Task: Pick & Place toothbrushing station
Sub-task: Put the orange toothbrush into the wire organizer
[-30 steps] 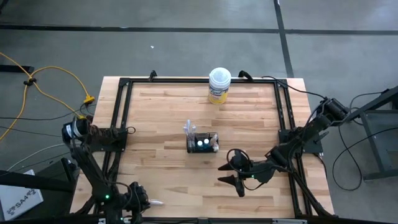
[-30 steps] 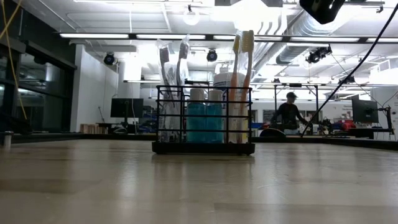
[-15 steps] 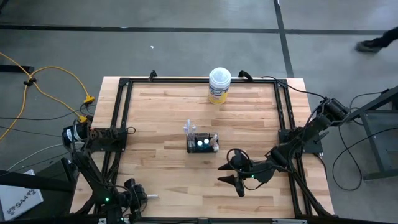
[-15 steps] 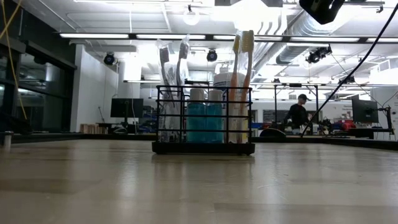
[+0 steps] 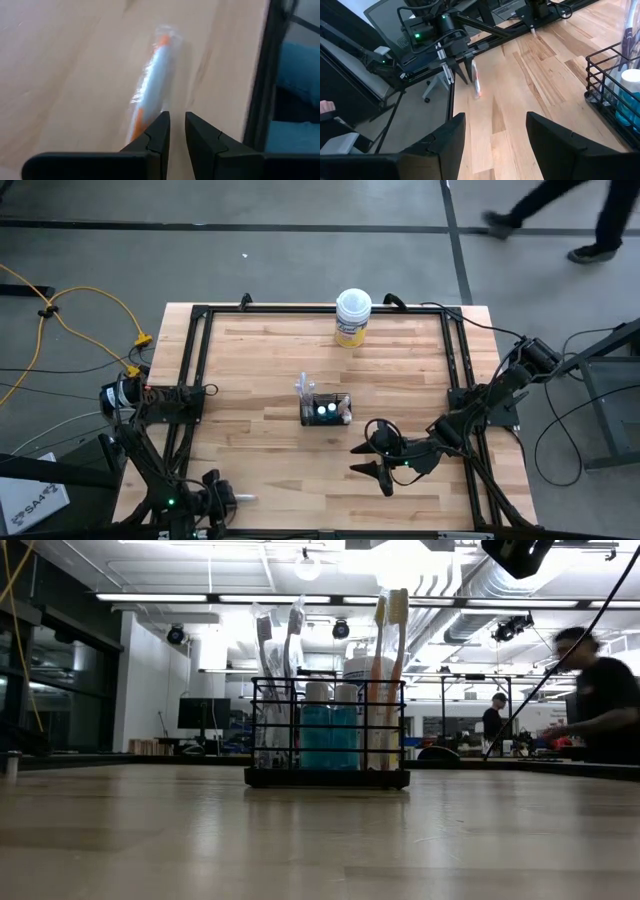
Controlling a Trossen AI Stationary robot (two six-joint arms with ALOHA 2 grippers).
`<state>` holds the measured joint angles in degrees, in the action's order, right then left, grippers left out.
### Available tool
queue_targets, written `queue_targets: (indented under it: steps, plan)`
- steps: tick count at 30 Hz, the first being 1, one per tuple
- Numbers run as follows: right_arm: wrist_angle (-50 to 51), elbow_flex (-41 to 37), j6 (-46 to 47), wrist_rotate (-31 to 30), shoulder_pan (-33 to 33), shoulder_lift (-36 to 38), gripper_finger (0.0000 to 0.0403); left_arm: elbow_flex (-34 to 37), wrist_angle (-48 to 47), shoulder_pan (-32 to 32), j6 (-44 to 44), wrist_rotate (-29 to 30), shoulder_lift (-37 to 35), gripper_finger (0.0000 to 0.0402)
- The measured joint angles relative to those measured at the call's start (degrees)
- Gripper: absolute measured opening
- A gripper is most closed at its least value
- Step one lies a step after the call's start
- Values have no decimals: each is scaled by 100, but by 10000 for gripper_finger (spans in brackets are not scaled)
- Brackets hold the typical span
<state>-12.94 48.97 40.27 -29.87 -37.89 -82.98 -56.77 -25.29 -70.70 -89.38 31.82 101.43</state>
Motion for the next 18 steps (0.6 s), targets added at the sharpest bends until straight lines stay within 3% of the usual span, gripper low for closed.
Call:
queue_targets:
  steps: [18]
  plan:
    - [2,2,0,2,0,2,201,-112,-61,2,545,329,0,55]
